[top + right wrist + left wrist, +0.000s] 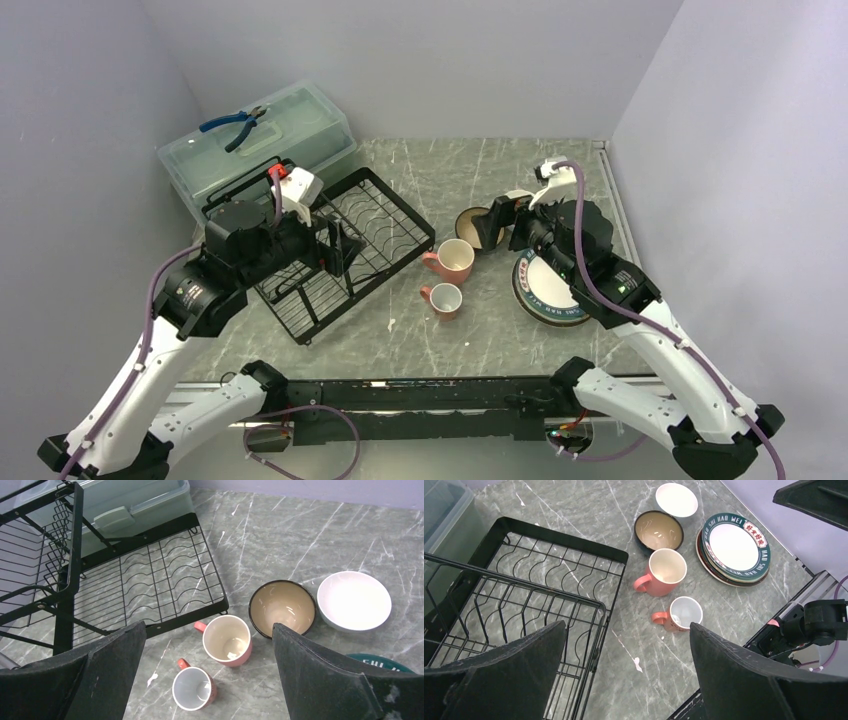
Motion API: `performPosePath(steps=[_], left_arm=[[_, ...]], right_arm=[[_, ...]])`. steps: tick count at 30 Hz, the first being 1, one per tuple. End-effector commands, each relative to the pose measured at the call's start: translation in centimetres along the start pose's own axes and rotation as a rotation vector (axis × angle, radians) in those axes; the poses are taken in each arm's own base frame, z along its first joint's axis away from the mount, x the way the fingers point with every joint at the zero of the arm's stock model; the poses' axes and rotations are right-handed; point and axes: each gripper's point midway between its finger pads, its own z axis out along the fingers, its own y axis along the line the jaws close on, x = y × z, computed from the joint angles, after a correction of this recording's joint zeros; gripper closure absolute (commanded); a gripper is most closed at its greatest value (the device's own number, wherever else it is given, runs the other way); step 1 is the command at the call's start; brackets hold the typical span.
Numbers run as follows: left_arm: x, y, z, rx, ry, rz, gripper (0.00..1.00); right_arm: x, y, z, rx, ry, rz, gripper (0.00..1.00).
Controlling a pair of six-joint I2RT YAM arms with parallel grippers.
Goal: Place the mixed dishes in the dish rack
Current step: Move the cup to the center of the board.
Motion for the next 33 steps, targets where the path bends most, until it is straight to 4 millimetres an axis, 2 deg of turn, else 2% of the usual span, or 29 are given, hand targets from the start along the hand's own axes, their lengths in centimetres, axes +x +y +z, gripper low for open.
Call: performPosePath(steps=[1,13,28,33], left_arm=[[-1.2,0.0,-0.8,-0.019,-0.018,-0.03,0.01],[0.1,1.4,-1.0,-0.128,0.058,-0.125,0.01],[3.2,2.1,-1.3,-0.165,0.216,-0.1,0.01],[4.0,2.4,-1.5,-0.175,0.263,-0.084,0.03]], right_arm=[[-1.9,0.7,-0.9,-0.033,-0.053,0.006,0.0],[0.7,0.1,1.6,0.016,0.082,-0.045,0.0],[6.6,0.2,4.2,-0.007,0.306,-0.09,0.03],[8.7,-1.0,5.0,0.056,0.379,-0.104,0.06]])
